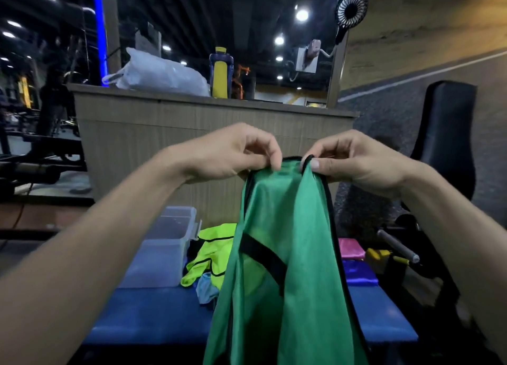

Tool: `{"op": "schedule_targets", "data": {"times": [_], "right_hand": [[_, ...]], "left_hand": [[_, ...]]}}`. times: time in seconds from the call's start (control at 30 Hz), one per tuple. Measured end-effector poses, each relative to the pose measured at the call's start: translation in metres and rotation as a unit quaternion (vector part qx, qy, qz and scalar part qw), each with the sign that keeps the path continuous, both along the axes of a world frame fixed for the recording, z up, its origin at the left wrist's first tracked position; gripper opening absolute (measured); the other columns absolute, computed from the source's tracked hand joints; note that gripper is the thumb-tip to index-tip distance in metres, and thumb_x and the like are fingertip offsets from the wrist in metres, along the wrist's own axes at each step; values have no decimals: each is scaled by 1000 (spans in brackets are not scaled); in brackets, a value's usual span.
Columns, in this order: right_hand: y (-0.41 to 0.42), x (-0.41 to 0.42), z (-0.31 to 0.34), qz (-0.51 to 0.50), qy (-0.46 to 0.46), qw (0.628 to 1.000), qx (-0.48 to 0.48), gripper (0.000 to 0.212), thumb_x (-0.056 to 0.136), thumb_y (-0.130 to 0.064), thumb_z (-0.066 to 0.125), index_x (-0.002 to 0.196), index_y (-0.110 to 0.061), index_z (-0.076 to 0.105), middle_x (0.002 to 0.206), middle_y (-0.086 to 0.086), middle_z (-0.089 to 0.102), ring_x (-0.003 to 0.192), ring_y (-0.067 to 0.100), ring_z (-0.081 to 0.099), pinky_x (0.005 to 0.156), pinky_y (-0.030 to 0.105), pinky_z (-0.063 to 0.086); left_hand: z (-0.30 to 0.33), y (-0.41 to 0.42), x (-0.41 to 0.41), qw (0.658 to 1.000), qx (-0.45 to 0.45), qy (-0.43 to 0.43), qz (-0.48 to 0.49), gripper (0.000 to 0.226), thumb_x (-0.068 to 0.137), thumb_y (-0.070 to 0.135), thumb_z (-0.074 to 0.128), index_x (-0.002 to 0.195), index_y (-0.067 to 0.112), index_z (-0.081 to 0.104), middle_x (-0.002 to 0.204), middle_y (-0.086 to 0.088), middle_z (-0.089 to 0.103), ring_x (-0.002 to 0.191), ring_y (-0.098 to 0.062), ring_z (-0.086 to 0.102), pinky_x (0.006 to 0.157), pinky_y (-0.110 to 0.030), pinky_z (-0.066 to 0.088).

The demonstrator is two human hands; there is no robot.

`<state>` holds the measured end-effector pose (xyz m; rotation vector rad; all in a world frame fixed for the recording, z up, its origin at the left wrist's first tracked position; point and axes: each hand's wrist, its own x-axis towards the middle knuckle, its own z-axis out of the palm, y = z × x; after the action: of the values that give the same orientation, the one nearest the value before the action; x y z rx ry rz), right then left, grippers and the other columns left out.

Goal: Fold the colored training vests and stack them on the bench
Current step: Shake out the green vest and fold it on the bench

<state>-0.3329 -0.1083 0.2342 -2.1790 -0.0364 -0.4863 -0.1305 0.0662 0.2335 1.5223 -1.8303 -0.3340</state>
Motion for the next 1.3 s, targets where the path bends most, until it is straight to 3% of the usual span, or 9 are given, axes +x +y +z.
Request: {"op": "schedule_targets", "data": {"times": [0.2, 0.33, 0.47, 0.63, 0.8, 0.93, 1.03, 1.17, 1.3], "right_hand": [[4, 8, 3, 6, 32, 999, 29, 17, 92, -12, 59, 101, -4, 70, 90, 7, 68, 83, 13, 64, 76, 21, 55], [-1, 14, -2, -24, 63, 997, 39, 18, 101, -5, 52, 99, -5, 69, 88, 3, 67, 80, 9, 62, 69, 18, 53], [-9, 19, -16, -49, 79, 996, -8, 16, 102, -6, 55, 100, -4, 71, 89, 3, 70, 81, 10, 64, 70, 18, 53], [-19, 21, -34, -67, 119, 982, -134, 15, 99, -7, 61, 100, -11, 75, 93, 3, 74, 86, 11, 65, 81, 25, 53], [-24, 22, -40, -31, 92, 994, -45, 16, 96, -13, 60, 103, -6, 72, 96, 9, 70, 90, 20, 61, 84, 29, 49], [-22, 26, -43, 0, 109, 994, -8, 17, 101, -10, 54, 105, -4, 70, 95, 7, 68, 88, 18, 59, 78, 22, 48], [-19, 33, -44, 12, 116, 993, 13, 20, 103, -10, 50, 109, 0, 67, 101, 11, 68, 93, 19, 62, 82, 24, 51], [-18, 39, -45, 6, 107, 994, 33, 23, 100, -20, 54, 104, -1, 67, 96, 12, 65, 88, 20, 58, 79, 25, 47], [-21, 41, -47, -37, 93, 995, -25, 21, 99, -21, 61, 90, -5, 72, 82, 1, 69, 76, 10, 62, 71, 19, 50]], "left_hand": [[-34, -9, -10, 996, -12, -83, 41, 22, 86, 8, 68, 97, 26, 63, 87, -15, 61, 69, -28, 50, 65, -37, 43], [-53, -16, -4, 975, -88, -129, 155, 20, 77, 5, 66, 79, 24, 61, 60, 14, 56, 55, -4, 46, 54, -20, 37], [-62, -20, 7, 962, -93, -142, 215, 24, 80, -1, 60, 75, 22, 63, 61, 10, 58, 54, -2, 49, 57, -21, 39], [-53, -19, 13, 968, 25, 247, 47, 36, 91, -15, 39, 80, 14, 56, 66, 0, 53, 53, -10, 46, 47, -19, 40], [-62, -27, 24, 994, 40, 39, 90, 31, 95, 2, 46, 83, 16, 72, 63, 9, 57, 54, -10, 41, 51, -21, 32], [-78, -31, 31, 992, 9, -95, 82, 37, 90, 5, 54, 85, 33, 76, 86, 5, 69, 71, -37, 56, 64, -36, 44], [-83, -37, 31, 991, 10, -98, 91, 41, 85, 11, 47, 87, 38, 77, 95, 5, 75, 84, -40, 68, 78, -54, 56], [-92, -43, 37, 993, 10, -72, 89, 39, 81, 14, 41, 93, 31, 74, 89, -17, 73, 78, -45, 67, 73, -62, 56], [-93, -44, 31, 995, -25, 62, 69, 52, 87, -14, 41, 86, 23, 77, 94, -5, 76, 84, -18, 71, 74, -30, 53]]}}
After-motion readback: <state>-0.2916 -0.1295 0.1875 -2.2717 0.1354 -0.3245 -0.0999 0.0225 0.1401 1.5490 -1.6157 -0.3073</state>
